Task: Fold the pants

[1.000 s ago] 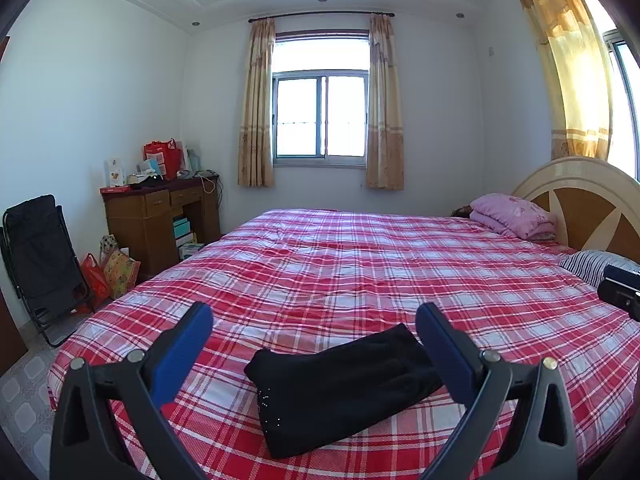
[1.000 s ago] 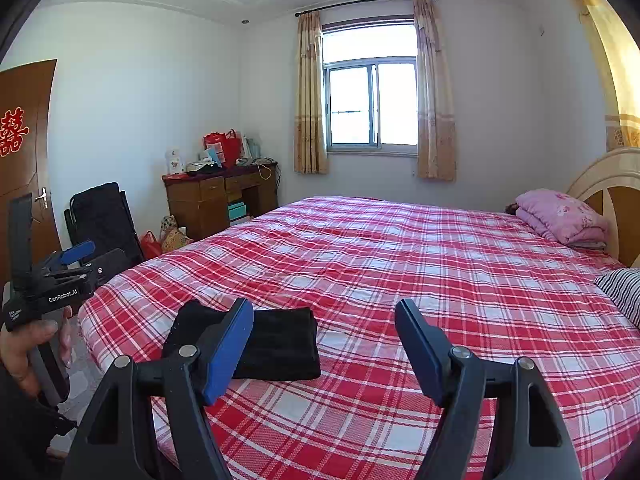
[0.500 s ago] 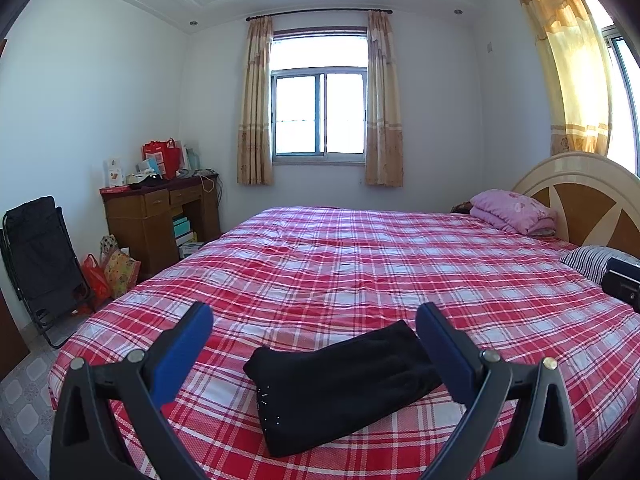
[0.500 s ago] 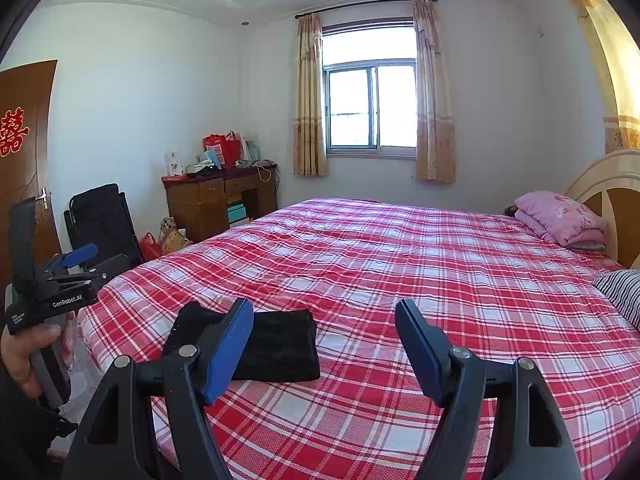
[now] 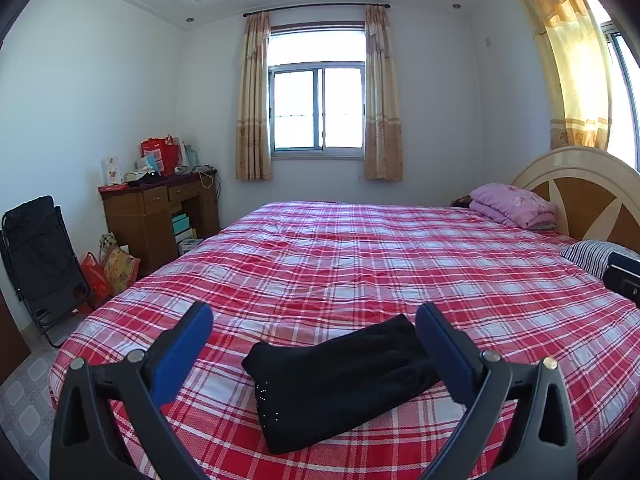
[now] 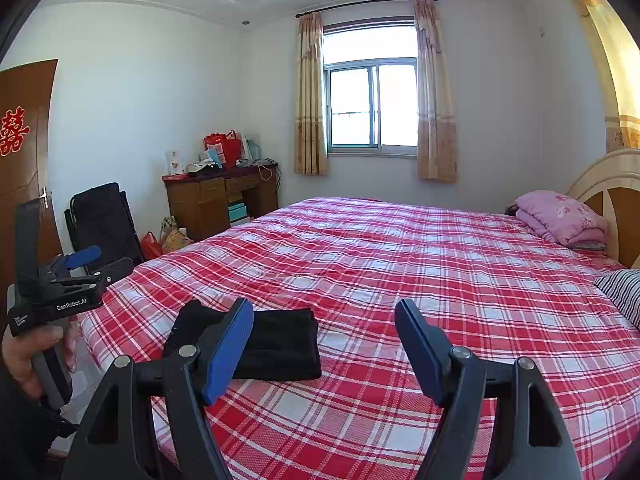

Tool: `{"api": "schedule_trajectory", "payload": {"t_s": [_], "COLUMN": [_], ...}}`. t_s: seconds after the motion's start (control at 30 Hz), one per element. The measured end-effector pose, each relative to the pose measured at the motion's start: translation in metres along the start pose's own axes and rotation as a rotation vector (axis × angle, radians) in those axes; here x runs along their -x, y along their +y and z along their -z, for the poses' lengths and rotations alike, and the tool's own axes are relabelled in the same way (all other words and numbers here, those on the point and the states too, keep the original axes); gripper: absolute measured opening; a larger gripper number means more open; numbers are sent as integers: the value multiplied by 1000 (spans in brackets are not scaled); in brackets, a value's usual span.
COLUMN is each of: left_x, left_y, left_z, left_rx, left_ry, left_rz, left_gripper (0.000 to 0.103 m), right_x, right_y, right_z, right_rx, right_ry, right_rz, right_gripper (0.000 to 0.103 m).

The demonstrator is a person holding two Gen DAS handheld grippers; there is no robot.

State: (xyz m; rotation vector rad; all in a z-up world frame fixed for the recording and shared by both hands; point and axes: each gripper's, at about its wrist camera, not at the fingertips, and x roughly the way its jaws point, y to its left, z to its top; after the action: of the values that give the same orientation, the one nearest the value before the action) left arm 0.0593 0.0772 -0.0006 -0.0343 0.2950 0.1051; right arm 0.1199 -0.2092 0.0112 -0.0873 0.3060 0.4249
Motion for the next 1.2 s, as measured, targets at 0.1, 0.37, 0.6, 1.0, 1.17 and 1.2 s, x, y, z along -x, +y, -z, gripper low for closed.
{"api": "schedule_trajectory", "payload": {"t_s": [0.1, 0.37, 0.6, 1.0, 1.17, 1.2], "left_x": [0, 0, -1, -3, -6, -7], "left_y": [0, -1, 0, 2, 1, 0], "left_z": [-1, 0, 0, 0, 2, 2], "left_rx": [-1, -1, 2, 7, -2, -4], "left_ry": [-2, 1, 10, 17, 27, 30], "left_rz": [2, -5, -7, -18, -27, -29], "left_gripper": [103, 103, 103, 103, 103, 103], "right_x": [0, -1, -1, -3, -4, -4], "right_y": [1, 0, 0, 4, 6, 7], "right_z": [0, 1, 2, 4, 5, 6], "right_rx": [4, 5, 14, 38, 44, 46], "right_ry": [-2, 2, -1, 1, 3, 4], "right_rz": [-1, 2, 11, 19, 20, 20], "right_gripper": [75, 75, 75, 75, 75, 75]}}
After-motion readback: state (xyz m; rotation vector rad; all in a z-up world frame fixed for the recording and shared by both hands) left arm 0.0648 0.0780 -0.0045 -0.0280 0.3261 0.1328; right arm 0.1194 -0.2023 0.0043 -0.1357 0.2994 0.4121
